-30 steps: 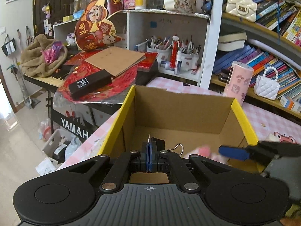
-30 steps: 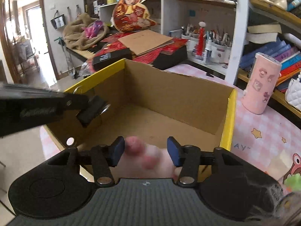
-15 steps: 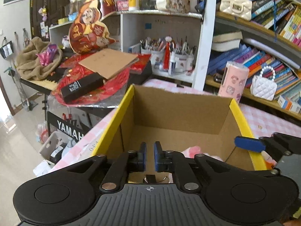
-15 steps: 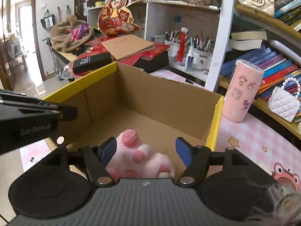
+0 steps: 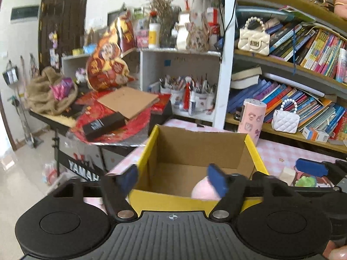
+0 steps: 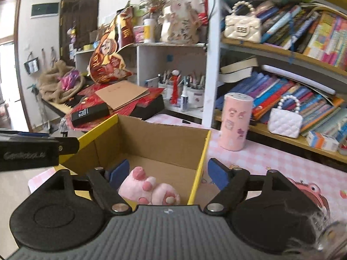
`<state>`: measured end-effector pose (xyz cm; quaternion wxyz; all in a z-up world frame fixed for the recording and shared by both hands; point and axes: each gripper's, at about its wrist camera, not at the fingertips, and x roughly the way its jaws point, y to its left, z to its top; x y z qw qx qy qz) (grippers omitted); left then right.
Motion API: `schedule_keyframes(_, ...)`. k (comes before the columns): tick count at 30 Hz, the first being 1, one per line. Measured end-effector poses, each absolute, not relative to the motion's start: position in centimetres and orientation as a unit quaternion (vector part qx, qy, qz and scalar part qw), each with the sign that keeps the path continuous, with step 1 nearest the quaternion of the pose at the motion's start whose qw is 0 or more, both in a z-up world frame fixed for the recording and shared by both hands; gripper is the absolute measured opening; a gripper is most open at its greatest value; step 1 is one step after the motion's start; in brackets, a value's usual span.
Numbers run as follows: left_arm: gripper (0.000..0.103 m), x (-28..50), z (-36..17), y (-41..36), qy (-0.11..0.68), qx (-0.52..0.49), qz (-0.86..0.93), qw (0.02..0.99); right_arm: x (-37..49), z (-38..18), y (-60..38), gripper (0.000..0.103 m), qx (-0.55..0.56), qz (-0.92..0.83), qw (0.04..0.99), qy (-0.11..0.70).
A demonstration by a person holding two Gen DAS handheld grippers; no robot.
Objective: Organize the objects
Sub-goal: 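Open the right tool to drop the pig while the left tool releases the clip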
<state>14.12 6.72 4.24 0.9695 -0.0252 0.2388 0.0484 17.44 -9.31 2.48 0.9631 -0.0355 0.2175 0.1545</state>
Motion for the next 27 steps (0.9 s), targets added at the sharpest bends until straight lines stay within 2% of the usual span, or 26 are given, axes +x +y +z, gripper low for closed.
schedule_keyframes(6, 0.094, 10.9, 4.1, 7.9, 0.238, -0.021, 0.061, 0.969, 13.7, 2.5, -8.3, 0.091, -0.037, 0.137, 0.966, 0.218)
schedule_keyframes(13, 0.103, 7.9, 2.5, 9.0, 0.263, -0.02, 0.068, 0.962, 8.9, 1.1, -7.3, 0.102, -0.036, 0.099, 0.968, 0.226)
schedule_keyframes(27, 0.103, 3.5, -0.4, 8.8, 0.314, -0.014, 0.038, 0.949, 2.0, -2.4, -7.9, 0.103, -0.031, 0.026, 0.954, 0.298)
